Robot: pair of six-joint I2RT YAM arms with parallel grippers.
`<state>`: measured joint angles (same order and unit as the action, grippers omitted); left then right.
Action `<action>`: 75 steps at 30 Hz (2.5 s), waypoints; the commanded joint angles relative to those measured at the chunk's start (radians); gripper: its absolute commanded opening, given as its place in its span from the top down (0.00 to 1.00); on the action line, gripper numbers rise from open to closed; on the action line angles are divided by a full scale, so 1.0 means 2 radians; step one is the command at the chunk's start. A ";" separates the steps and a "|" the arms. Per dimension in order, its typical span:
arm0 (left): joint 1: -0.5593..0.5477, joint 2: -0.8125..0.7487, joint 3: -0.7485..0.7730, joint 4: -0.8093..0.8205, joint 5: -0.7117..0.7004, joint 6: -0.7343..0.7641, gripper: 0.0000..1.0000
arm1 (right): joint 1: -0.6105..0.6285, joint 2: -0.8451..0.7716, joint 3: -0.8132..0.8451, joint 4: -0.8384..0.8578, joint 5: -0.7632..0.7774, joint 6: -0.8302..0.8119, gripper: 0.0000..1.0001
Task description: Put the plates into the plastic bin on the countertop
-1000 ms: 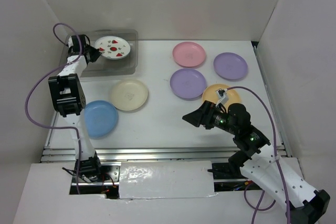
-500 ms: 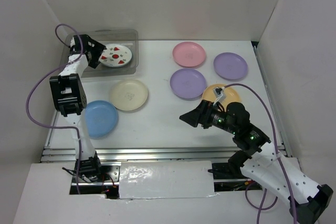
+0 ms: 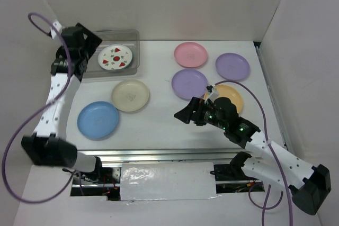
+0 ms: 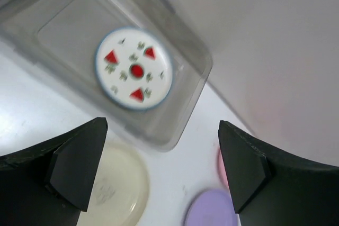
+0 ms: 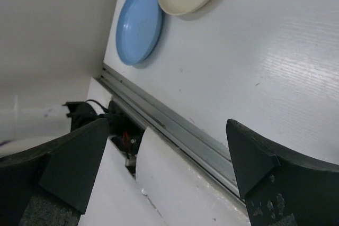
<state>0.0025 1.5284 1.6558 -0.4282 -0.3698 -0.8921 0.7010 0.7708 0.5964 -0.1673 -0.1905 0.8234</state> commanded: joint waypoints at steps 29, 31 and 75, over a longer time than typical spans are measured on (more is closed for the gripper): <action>0.015 0.100 -0.134 -0.088 0.141 0.205 0.06 | 0.027 0.160 -0.008 0.134 0.016 0.016 0.00; 0.013 0.131 -0.121 -0.096 0.132 0.210 0.10 | 0.024 0.130 -0.016 0.122 0.021 0.013 0.00; -0.160 0.107 0.092 -0.235 0.129 0.221 1.00 | -0.003 -0.103 0.031 -0.067 0.084 0.000 0.00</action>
<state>-0.3519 1.8034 1.7496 -0.8223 -0.1539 -0.4919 0.7052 0.5827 0.6155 -0.2768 -0.0494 0.8421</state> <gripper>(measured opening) 0.042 0.997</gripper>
